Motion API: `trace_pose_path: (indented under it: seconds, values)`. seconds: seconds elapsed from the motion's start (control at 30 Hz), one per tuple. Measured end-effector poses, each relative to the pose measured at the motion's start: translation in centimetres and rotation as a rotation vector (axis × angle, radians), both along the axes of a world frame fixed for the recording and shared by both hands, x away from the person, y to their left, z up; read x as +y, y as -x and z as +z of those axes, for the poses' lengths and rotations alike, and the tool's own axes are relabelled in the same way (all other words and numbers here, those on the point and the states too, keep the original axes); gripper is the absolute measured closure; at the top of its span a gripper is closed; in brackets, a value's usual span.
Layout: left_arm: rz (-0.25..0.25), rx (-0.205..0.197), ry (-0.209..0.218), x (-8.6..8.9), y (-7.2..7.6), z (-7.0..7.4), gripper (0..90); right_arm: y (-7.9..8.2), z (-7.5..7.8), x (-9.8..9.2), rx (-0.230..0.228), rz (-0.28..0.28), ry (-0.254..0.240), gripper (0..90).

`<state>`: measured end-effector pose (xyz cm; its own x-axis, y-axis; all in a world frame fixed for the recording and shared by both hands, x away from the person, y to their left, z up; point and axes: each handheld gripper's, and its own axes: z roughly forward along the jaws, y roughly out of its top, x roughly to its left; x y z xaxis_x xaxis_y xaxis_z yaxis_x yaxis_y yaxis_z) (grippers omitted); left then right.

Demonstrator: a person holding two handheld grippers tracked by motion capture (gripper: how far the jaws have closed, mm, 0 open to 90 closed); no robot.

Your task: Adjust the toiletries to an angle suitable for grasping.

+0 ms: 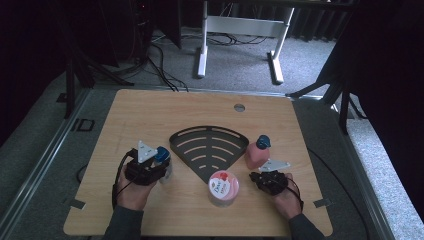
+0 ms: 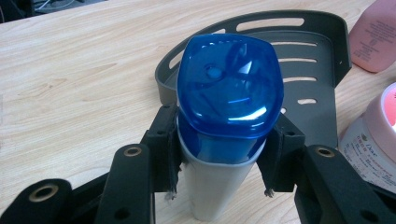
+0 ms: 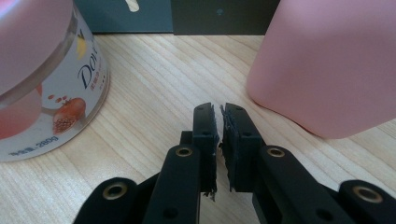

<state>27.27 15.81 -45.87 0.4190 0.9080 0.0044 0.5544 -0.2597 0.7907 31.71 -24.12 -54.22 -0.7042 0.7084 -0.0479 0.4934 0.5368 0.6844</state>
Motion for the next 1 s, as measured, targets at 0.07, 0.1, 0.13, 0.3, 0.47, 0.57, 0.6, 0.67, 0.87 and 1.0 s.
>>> trace_pose_path:
  seconds: [0.07, 0.1, 0.13, 0.3, 0.47, 0.57, 0.6, 0.67, 0.87, 1.0]
  values:
    - [0.001, 0.0, 0.003, 0.02, -0.02, -0.01, 55.5, 0.01, 0.0, 0.01, 0.0, 0.0, 0.0, 83.6]
    - [-0.003, 0.0, 0.002, 0.02, -0.04, 0.0, 55.6, 0.0, 0.0, 0.0, 0.0, 0.0, 0.0, 83.6]
    - [-0.005, 0.001, 0.001, 0.03, -0.05, 0.02, 55.6, 0.0, 0.0, 0.0, 0.0, 0.0, 0.0, 83.6]
    - [-0.014, 0.006, -0.005, -0.04, -0.21, 0.13, 55.9, -0.01, -0.01, 0.0, 0.001, 0.0, 0.0, 83.6]
    - [-0.02, 0.007, -0.019, -0.27, -0.26, 0.22, 55.9, -0.02, -0.02, -0.01, 0.001, 0.0, 0.0, 83.6]
    - [-0.023, 0.006, -0.022, -0.34, -0.29, 0.24, 56.0, -0.01, -0.02, -0.02, 0.001, 0.001, -0.001, 83.6]
    - [-0.023, 0.005, -0.023, -0.36, -0.31, 0.25, 56.0, -0.02, -0.03, -0.02, 0.001, 0.001, -0.001, 83.6]
    - [-0.025, 0.006, -0.025, -0.38, -0.34, 0.27, 56.0, -0.01, -0.03, -0.01, 0.001, 0.001, 0.0, 83.7]
    - [-0.029, 0.005, -0.03, -0.47, -0.41, 0.33, 56.0, -0.03, -0.04, -0.01, 0.002, 0.002, -0.001, 83.7]
    - [-0.031, 0.002, -0.03, -0.5, -0.46, 0.47, 56.0, -0.03, -0.04, -0.02, 0.003, 0.001, -0.001, 83.7]
